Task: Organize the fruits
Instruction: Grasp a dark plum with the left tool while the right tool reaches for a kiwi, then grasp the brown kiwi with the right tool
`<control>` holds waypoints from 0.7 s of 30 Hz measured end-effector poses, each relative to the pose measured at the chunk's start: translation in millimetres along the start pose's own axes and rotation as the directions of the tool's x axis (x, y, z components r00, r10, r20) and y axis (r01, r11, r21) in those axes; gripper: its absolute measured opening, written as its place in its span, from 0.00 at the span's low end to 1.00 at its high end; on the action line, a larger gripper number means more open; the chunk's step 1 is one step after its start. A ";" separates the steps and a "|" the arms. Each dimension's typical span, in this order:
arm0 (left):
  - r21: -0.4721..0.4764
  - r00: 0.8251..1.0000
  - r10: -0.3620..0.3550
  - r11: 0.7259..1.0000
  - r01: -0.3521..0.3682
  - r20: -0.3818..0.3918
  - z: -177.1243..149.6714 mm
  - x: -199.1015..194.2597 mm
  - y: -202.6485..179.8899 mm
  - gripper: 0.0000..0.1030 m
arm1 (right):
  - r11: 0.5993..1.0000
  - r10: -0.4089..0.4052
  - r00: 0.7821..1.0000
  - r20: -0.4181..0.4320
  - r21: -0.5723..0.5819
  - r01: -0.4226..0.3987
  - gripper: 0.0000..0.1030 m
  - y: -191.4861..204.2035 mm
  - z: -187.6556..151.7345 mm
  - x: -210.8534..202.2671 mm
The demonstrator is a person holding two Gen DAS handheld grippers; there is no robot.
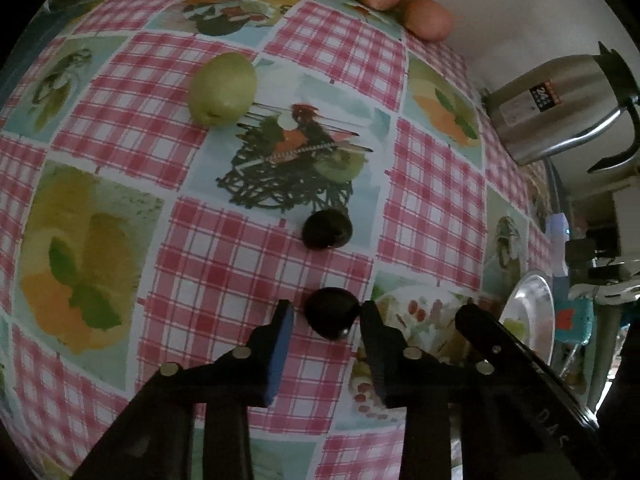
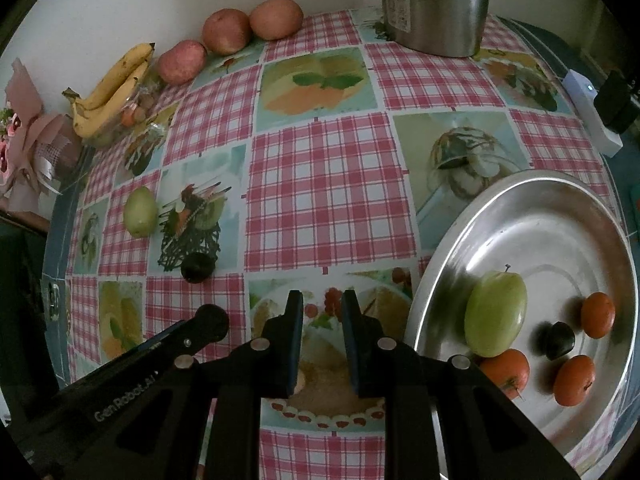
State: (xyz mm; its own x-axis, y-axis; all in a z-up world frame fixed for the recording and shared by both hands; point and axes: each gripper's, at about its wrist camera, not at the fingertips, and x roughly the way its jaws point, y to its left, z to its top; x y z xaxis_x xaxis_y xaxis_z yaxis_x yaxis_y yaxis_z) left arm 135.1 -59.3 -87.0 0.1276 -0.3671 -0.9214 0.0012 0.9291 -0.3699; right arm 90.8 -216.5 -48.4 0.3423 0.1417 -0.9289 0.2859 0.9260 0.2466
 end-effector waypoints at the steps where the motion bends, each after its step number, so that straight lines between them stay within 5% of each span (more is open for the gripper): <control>1: 0.004 1.000 -0.002 1.000 0.002 0.000 -0.4 0.1 -1.5 0.33 | 1.000 0.000 1.000 0.001 0.000 0.000 0.20 0.1 -0.1 -0.2; 21: -0.028 1.000 0.021 0.999 -0.021 0.010 -7.4 -18.3 19.8 0.29 | 0.997 0.015 0.999 -0.047 -0.073 -0.018 0.20 18.7 -9.5 -0.2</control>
State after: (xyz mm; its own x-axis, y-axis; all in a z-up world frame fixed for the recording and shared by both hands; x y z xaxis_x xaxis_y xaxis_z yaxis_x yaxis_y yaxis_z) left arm 125.5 -34.6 -78.3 0.1375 -0.3465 -0.9279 -0.0295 0.9350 -0.3535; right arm 87.6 -195.9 -46.2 0.3043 0.1718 -0.9370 0.2137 0.9462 0.2428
